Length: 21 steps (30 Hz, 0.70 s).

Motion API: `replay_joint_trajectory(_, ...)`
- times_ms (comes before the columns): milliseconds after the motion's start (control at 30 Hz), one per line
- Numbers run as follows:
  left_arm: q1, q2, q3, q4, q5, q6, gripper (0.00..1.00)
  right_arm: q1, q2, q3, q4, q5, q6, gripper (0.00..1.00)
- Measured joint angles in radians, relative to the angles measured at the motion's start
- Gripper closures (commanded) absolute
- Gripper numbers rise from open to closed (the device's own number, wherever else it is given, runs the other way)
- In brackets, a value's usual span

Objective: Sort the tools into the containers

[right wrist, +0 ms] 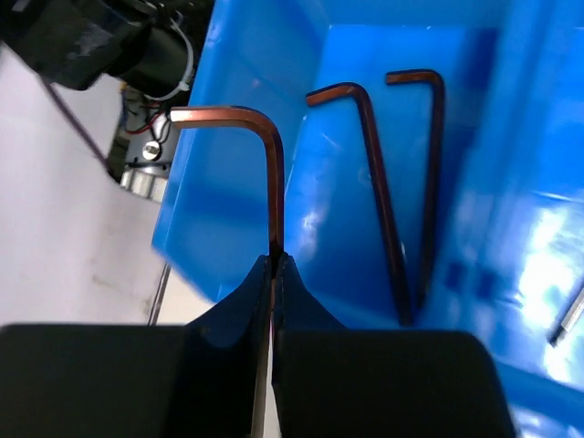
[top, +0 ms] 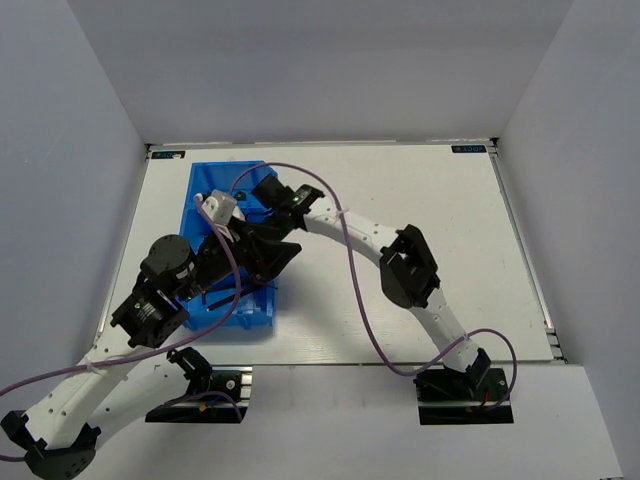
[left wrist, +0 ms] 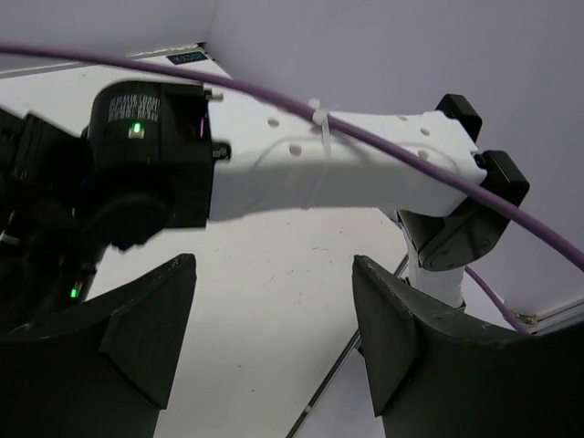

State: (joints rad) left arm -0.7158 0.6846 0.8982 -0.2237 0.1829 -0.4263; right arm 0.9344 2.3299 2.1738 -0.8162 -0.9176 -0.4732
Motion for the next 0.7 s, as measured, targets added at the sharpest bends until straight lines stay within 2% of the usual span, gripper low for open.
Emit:
replay_joint_trajectory(33,0.0,-0.002,-0.002,0.002,0.002,0.0,0.21,0.017,0.0,-0.012,0.024,0.018,0.008,0.96)
replay_joint_trajectory(67,0.0,-0.002,-0.004,0.005,0.004,0.0,0.21,0.034,0.0,-0.021,0.039,0.039,0.022,0.77)
replay_joint_trajectory(133,0.0,0.0,-0.007,0.009,0.01,0.0,0.21,0.061,0.0,-0.034,0.063,0.079,0.046,0.55)
replay_joint_trajectory(200,0.0,0.0,-0.013,0.008,0.012,0.0,0.21,0.074,0.0,-0.037,0.087,0.111,0.065,0.47)
replay_joint_trajectory(300,0.0,-0.001,-0.021,0.006,0.014,0.0,0.22,0.071,0.0,-0.037,0.124,0.152,0.098,0.47)
replay_joint_trajectory(400,0.0,-0.001,-0.022,0.009,0.018,-0.001,0.26,0.053,-0.001,-0.037,0.153,0.187,0.16,0.49)
replay_joint_trajectory(467,0.0,-0.001,-0.022,0.018,0.023,-0.008,0.47,0.036,-0.006,-0.037,0.172,0.211,0.209,0.7)
replay_joint_trajectory(533,0.0,-0.001,-0.022,0.026,0.032,-0.01,0.63,0.009,-0.025,-0.05,0.183,0.258,0.275,1.0)
replay_joint_trajectory(567,0.0,-0.001,-0.022,0.03,0.036,-0.011,0.81,-0.006,-0.041,-0.061,0.187,0.29,0.303,1.0)
replay_joint_trajectory(600,0.0,-0.001,-0.022,0.034,0.039,-0.01,0.93,-0.027,-0.067,-0.082,0.187,0.322,0.333,1.0)
replay_joint_trajectory(633,0.0,0.0,-0.022,0.039,0.041,-0.013,0.98,-0.053,-0.097,-0.106,0.183,0.353,0.357,1.0)
replay_joint_trajectory(700,0.0,0.004,-0.022,0.048,0.043,-0.016,1.0,-0.12,-0.164,-0.153,0.169,0.409,0.388,1.0)
